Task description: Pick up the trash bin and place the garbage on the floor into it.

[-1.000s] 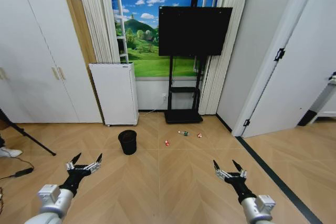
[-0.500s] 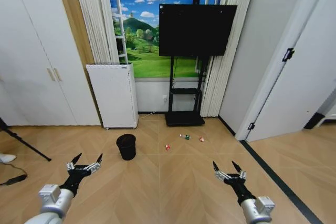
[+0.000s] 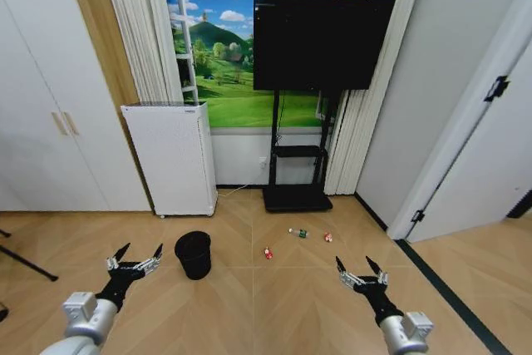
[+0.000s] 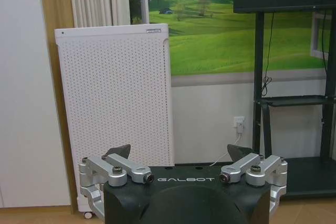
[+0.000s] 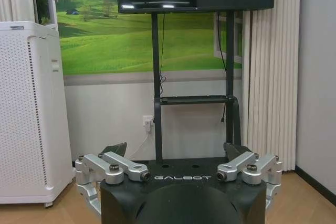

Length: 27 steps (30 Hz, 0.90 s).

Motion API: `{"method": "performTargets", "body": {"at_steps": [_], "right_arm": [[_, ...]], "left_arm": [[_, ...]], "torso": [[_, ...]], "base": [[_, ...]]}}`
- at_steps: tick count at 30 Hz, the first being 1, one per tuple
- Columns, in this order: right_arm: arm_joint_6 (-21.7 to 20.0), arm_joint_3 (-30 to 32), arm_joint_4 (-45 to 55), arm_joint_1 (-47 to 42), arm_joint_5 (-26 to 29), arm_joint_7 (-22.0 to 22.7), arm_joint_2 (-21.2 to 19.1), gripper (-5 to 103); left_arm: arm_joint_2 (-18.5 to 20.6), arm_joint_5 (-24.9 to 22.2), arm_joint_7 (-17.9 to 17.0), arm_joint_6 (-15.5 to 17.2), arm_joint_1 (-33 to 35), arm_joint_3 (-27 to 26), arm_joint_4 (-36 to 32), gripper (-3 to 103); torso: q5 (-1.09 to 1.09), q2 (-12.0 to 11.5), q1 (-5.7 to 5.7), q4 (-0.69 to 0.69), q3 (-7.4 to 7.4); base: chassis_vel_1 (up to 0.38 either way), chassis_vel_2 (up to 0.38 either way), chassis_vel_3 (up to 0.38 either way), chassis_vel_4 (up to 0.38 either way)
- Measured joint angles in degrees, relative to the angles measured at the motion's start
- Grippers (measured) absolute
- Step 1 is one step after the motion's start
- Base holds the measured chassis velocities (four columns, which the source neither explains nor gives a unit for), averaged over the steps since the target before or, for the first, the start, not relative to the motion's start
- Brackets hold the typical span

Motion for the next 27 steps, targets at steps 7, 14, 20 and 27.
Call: {"method": "performTargets", "body": {"at_steps": [7,14,20,27], "right_arm": [[0.3,-0.1,-0.2,-0.1,-0.4,-0.1,0.2,100],[0.5,-0.1,-0.4,-0.4,-0.7,-0.3,0.3,100],[1.0,-0.3,-0.6,-0.3,-0.4,-0.2,0.4,100],[1.1,-0.4,-0.7,-0.3,-0.2,-0.1,0.6,100]], "left_arm": [[-0.1,0.0,0.0,0.1,0.1,0.0,0.1,100],[-0.3,-0.6,0.1,0.1,0.1,0.0,0.0,100],[-0.7,-0.9,-0.1,0.4,0.3,0.1,-0.1,100],[-0.8,0.0,-0.1,0.7,0.5,-0.1,-0.4,100]], "torso": [[0.02,0.0,0.01,0.02,0.01],[0.08,0.0,-0.02,0.00,0.00],[-0.03,0.0,0.02,-0.02,0.01],[-0.01,-0.9,-0.42,0.03,-0.54]], "base": [[-0.349,0.376,0.361,-0.352],[-0.332,0.358,0.334,-0.336],[-0.331,0.327,0.322,-0.320],[-0.122,0.133,0.088,-0.116]]}}
